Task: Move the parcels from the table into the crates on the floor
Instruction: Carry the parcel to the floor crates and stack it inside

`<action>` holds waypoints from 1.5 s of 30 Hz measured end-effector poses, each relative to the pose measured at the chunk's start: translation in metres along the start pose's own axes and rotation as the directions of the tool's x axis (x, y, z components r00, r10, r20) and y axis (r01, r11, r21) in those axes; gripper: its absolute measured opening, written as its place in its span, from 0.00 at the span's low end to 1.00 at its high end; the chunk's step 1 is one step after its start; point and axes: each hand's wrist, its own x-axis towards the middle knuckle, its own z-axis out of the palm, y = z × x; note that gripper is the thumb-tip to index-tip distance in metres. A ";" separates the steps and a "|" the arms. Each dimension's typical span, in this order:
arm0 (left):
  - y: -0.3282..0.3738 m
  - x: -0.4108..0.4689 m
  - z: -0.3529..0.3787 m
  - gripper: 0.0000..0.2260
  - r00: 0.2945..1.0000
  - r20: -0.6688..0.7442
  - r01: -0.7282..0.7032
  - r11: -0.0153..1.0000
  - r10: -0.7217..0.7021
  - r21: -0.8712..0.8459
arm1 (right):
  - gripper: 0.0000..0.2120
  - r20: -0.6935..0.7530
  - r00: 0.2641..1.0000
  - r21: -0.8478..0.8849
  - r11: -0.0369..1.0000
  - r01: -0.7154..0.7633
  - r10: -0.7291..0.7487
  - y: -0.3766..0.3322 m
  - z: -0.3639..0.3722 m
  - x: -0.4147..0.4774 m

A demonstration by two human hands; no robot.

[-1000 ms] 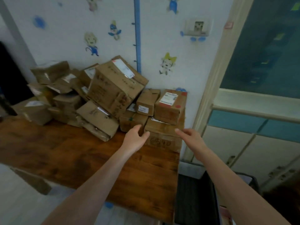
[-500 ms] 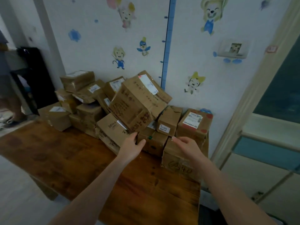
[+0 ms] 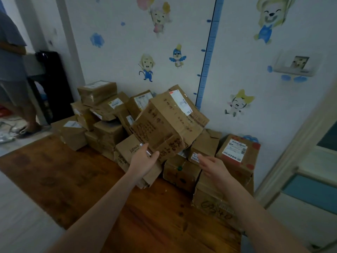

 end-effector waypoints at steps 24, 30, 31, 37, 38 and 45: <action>0.026 0.202 -0.065 0.36 0.924 0.185 -0.308 0.939 0.334 -0.155 | 0.33 -0.301 0.906 0.562 0.823 -0.082 0.296 -0.043 0.104 0.081; 0.020 0.196 -0.068 0.30 0.935 0.152 -0.281 0.932 0.320 -0.231 | 0.37 -0.266 0.901 0.645 0.758 -0.099 0.343 -0.045 0.102 0.075; 0.019 0.193 -0.070 0.24 0.934 0.132 -0.288 0.920 0.331 -0.264 | 0.38 -0.253 0.905 0.669 0.737 -0.092 0.342 -0.046 0.103 0.073; 0.014 0.168 -0.091 0.10 0.960 0.011 -0.240 0.837 0.281 -0.491 | 0.37 -0.194 0.931 0.599 0.789 -0.138 0.310 -0.058 0.098 0.055; 0.011 0.165 -0.095 0.10 0.962 0.004 -0.231 0.824 0.273 -0.517 | 0.36 -0.179 0.937 0.566 0.810 -0.151 0.300 -0.062 0.097 0.052; 0.010 0.140 -0.114 0.10 0.956 -0.040 -0.258 0.764 0.291 -0.592 | 0.23 -0.337 0.932 0.433 0.901 0.029 0.133 -0.097 0.095 0.031</action>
